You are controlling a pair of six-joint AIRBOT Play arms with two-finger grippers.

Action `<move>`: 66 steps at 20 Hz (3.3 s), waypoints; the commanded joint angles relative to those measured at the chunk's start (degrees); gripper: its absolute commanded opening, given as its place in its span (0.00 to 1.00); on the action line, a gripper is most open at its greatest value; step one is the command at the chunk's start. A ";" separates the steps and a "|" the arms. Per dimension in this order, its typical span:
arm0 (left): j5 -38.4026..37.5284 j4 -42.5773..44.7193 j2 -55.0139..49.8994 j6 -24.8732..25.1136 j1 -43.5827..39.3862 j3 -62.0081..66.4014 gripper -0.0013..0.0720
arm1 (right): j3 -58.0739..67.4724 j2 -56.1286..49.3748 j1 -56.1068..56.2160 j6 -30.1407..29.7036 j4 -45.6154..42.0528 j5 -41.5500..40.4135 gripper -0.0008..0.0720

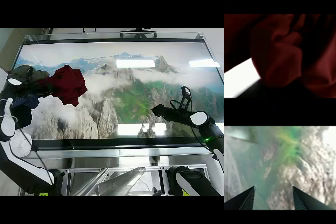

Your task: Fold the shirts.

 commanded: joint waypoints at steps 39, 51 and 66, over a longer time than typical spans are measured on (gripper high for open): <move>-7.72 1.51 13.44 1.49 -17.86 -29.27 0.48 | -3.58 -11.80 15.23 -18.93 22.67 2.75 0.83; -9.73 1.66 6.12 1.33 -31.45 -16.61 0.30 | 13.35 -29.94 22.05 -18.95 22.75 1.22 0.45; -14.40 -9.42 17.46 6.12 -20.06 -16.46 0.05 | 14.25 -15.78 10.82 -19.61 22.67 1.25 0.03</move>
